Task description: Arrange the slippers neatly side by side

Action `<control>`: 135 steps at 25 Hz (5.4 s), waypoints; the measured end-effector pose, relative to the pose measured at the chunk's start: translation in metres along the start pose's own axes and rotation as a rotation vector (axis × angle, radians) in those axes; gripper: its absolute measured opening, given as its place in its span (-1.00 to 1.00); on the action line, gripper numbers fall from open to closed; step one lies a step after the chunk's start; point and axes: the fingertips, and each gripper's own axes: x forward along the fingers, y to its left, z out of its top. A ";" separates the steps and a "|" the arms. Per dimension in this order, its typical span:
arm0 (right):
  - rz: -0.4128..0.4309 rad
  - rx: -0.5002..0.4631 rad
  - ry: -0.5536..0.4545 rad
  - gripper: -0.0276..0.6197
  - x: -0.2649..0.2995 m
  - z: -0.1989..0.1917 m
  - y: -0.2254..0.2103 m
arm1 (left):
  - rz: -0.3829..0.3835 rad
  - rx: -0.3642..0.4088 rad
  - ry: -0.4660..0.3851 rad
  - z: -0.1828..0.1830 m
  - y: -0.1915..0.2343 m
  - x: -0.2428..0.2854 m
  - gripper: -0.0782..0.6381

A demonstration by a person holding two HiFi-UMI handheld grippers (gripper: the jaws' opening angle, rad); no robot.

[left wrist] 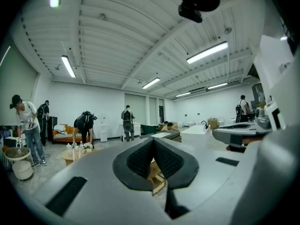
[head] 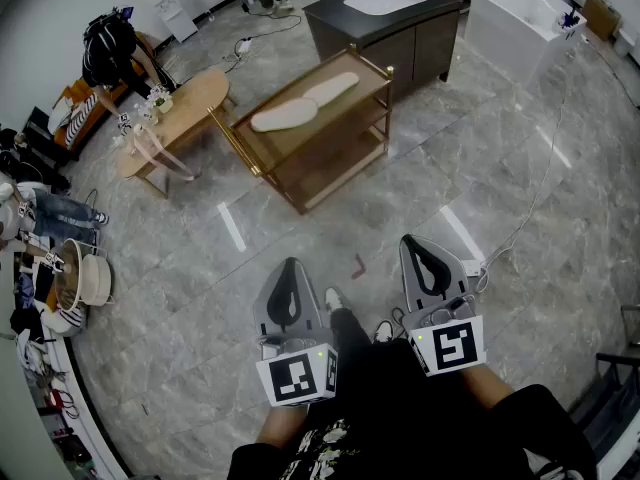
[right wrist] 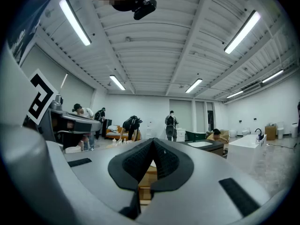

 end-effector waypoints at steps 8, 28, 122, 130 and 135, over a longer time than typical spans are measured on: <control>-0.003 0.016 0.012 -0.92 -0.004 -0.006 -0.001 | -0.002 0.017 -0.004 -0.002 -0.008 -0.002 -0.77; -0.032 0.023 -0.131 -0.92 0.018 0.015 0.011 | -0.057 -0.014 0.015 -0.013 0.019 0.026 -0.77; -0.052 0.020 -0.048 -0.92 0.316 -0.010 -0.128 | -0.048 -0.057 0.032 0.002 0.085 0.332 -0.78; -0.002 0.032 -0.059 -0.92 0.335 -0.009 -0.154 | 0.009 -0.063 0.027 0.007 0.073 0.353 -0.78; 0.031 0.036 -0.067 -0.92 0.343 -0.015 -0.168 | 0.043 -0.058 0.025 0.004 0.065 0.364 -0.77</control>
